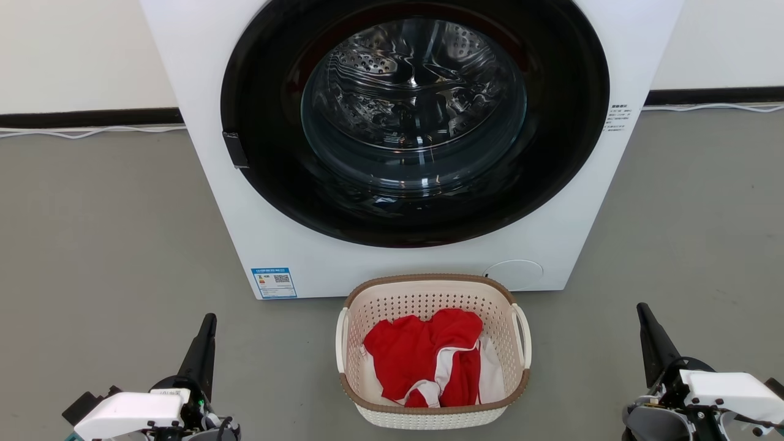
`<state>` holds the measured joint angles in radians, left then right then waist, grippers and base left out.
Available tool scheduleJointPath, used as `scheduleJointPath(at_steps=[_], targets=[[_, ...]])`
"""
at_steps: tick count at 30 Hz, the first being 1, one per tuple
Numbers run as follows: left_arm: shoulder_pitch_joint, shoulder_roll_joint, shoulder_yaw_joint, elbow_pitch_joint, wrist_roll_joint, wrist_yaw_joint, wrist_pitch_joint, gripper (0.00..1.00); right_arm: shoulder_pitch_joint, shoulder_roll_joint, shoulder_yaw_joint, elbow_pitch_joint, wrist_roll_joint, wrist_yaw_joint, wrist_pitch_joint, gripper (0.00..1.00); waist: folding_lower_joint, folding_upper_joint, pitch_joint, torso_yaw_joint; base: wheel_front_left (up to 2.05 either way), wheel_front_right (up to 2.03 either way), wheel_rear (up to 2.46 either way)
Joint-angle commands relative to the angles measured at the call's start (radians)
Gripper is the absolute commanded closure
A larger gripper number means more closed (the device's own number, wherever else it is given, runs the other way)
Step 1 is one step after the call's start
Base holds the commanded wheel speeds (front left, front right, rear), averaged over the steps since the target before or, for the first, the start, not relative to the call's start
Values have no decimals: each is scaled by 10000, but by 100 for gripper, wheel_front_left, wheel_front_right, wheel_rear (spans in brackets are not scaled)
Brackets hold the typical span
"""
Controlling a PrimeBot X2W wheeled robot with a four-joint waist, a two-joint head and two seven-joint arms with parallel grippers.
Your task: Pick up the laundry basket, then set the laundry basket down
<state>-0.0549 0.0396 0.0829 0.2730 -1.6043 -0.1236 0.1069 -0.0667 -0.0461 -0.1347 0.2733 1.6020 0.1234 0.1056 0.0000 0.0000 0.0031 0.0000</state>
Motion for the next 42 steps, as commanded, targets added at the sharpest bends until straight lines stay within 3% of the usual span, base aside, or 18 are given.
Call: scheduleJointPath(at_steps=[1, 42], targets=[[-530, 106, 304, -281, -47, -71, 60, 100, -412, -41, 214, -286, 70, 73, 73, 100, 0, 0, 0, 0, 0, 0, 0], [-530, 106, 304, -281, -47, -71, 60, 100, -412, -41, 214, -286, 70, 73, 73, 100, 0, 0, 0, 0, 0, 0, 0]])
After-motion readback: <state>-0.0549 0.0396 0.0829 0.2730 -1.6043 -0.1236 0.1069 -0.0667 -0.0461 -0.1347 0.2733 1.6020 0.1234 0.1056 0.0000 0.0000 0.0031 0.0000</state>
